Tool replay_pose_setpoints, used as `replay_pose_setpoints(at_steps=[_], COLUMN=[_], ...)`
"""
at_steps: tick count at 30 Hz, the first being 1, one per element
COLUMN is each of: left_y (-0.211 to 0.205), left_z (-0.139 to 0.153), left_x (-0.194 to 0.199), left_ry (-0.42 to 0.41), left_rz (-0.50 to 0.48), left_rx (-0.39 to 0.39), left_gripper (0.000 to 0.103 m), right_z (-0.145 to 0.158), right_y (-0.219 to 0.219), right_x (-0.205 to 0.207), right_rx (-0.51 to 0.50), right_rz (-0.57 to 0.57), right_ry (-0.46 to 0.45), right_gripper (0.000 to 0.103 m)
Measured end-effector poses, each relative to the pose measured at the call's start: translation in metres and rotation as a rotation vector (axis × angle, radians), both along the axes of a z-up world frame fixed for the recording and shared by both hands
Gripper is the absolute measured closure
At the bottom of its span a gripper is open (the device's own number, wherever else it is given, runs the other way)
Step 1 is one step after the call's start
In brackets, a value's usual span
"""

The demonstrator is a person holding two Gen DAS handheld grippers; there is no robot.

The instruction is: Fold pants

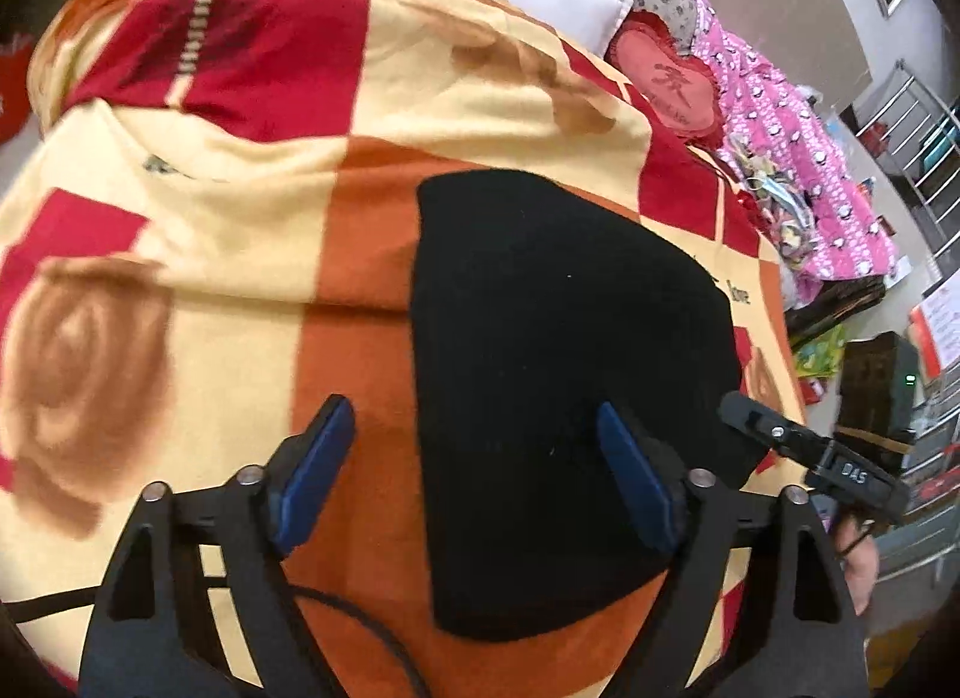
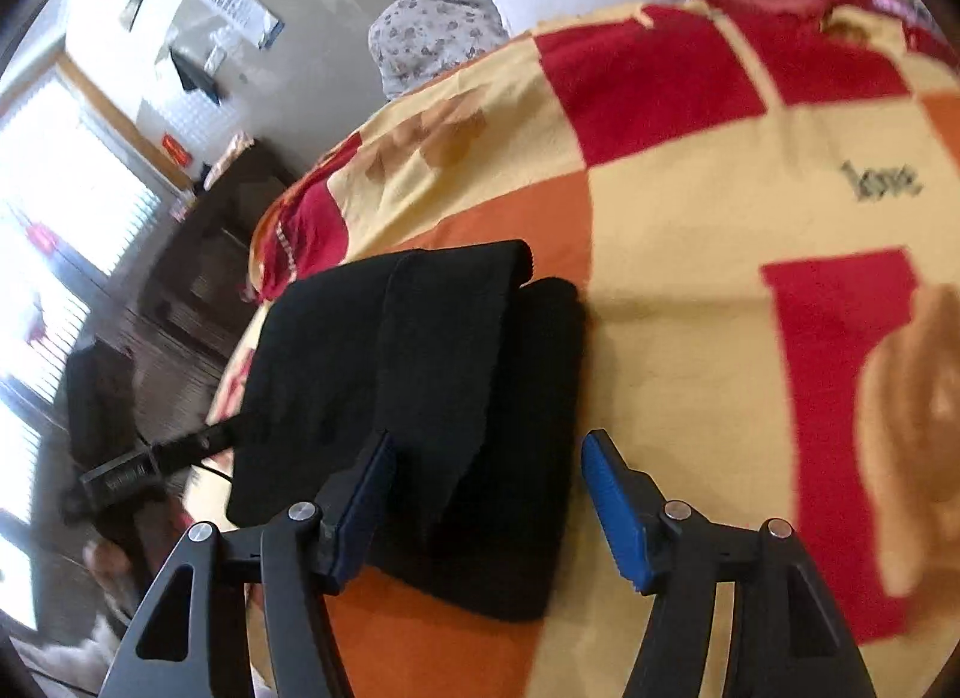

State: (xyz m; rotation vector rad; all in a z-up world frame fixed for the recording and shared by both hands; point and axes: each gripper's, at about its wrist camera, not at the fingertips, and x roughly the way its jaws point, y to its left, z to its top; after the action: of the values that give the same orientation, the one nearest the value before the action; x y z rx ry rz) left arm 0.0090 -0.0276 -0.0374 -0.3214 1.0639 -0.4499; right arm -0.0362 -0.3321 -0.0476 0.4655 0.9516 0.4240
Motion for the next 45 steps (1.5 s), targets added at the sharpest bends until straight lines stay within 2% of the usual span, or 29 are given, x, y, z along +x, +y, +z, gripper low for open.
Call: replay_pose_setpoints(at_steps=[3, 4, 6, 9, 13, 16, 19, 22, 25, 29, 33, 38, 40, 45], left_y=[-0.009, -0.013, -0.018, -0.021, -0.023, -0.022, -0.023, -0.023, -0.024, -0.025, -0.025, -0.026, -0.026, -0.024], left_z=[-0.003, -0.003, -0.001, 0.014, 0.033, 0.030, 0.012, 0.001, 0.008, 0.022, 0.027, 0.026, 0.029, 0.037], left_x=[0.003, 0.004, 0.005, 0.008, 0.024, 0.043, 0.062, 0.068, 0.061, 0.053, 0.050, 0.041, 0.036, 0.022], left_ry=[-0.009, -0.004, 0.000, -0.043, -0.085, -0.075, -0.022, -0.004, -0.036, -0.090, -0.115, -0.128, -0.143, -0.185], left_rz=[-0.027, -0.049, -0.059, -0.080, -0.078, -0.054, -0.032, -0.020, -0.017, 0.007, 0.024, 0.047, 0.057, 0.092], left_rx=[-0.027, -0.037, -0.039, -0.025, -0.012, 0.006, 0.030, 0.033, 0.086, 0.163, 0.184, 0.227, 0.244, 0.278], left_gripper=[0.018, 0.020, 0.025, 0.034, 0.035, 0.035, 0.035, 0.030, 0.030, 0.030, 0.030, 0.030, 0.030, 0.030], right_z=[-0.007, -0.007, 0.001, 0.019, 0.040, 0.049, 0.039, 0.016, 0.018, 0.045, 0.064, 0.039, 0.035, 0.056], right_y=[0.004, 0.006, 0.011, 0.016, 0.021, 0.025, 0.027, 0.026, 0.023, 0.025, 0.043, 0.074, 0.081, 0.080], right_x=[0.007, 0.008, 0.005, 0.003, 0.018, 0.040, 0.063, 0.082, 0.075, 0.058, 0.049, 0.049, 0.045, 0.030], right_rx=[0.052, 0.053, 0.034, 0.010, -0.022, -0.037, -0.066, -0.141, -0.169, -0.291, -0.254, -0.392, -0.434, -0.388], right_rz=[0.002, 0.001, 0.013, 0.031, 0.037, 0.044, 0.040, 0.022, 0.014, -0.009, 0.055, 0.060, 0.051, 0.050], right_ry=[-0.009, -0.012, -0.058, -0.117, -0.165, -0.176, -0.153, -0.075, -0.089, -0.144, -0.198, -0.151, -0.167, -0.197], right_gripper=[0.041, 0.045, 0.060, 0.064, 0.065, 0.065, 0.064, 0.057, 0.056, 0.056, 0.056, 0.056, 0.056, 0.056])
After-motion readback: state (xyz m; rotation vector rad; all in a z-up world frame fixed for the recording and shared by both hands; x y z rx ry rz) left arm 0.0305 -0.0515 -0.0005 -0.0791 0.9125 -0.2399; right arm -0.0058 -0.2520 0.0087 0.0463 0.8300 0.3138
